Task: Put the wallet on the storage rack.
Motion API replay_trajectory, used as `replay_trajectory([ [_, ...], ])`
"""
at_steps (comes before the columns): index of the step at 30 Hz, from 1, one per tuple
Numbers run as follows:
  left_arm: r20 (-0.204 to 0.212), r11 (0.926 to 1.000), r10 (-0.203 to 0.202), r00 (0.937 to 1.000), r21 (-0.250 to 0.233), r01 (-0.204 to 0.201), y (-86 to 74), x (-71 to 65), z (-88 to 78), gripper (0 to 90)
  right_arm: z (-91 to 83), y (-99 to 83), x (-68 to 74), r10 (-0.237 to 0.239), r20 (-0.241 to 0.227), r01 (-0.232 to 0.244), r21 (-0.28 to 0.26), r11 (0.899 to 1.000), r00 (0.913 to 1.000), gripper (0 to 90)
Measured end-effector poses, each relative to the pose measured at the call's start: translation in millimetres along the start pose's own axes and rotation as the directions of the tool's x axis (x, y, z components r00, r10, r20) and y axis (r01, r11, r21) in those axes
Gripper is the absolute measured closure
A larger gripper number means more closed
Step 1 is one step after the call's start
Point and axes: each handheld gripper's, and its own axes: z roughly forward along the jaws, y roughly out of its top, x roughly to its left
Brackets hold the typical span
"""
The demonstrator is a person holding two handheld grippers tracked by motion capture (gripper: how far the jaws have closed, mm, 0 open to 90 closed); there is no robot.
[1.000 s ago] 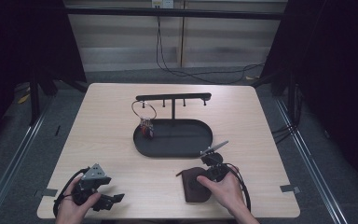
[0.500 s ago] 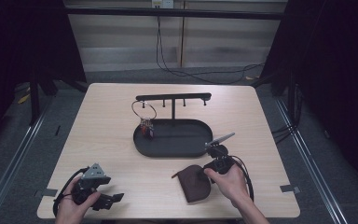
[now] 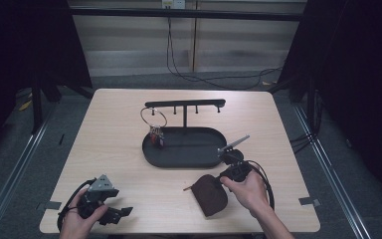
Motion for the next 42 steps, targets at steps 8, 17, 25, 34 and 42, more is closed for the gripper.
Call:
replay_trajectory([
  [8,0.006,1.0000,0.002,1.0000,0.001,-0.002,0.2,0.1,0.4,19.7,-7.3,2.9,1.5,-0.025,0.006,0.024,0.027,0.999,0.9997,82.8],
  [17,0.011,0.9999,-0.004,0.9999,-0.017,0.004,0.7,0.8,-1.5,19.3,-23.2,10.6,4.2,-0.038,0.043,0.036,0.049,0.998,0.9984,84.1],
  [25,0.019,0.9994,-0.008,0.9998,-0.033,0.008,0.6,0.6,-0.9,19.1,-37.0,16.5,3.5,-0.049,0.059,0.046,0.052,0.998,0.9970,84.0],
  [34,0.033,0.9980,-0.027,0.9991,-0.056,0.029,0.7,2.1,-3.0,17.6,-48.0,21.1,1.9,-0.052,0.095,0.046,0.069,0.997,0.9941,84.1],
  [42,0.043,0.9968,-0.031,0.9986,-0.072,0.034,0.7,2.8,-4.5,17.2,-57.7,30.4,1.7,-0.054,0.128,0.043,0.083,0.996,0.9903,84.0],
])
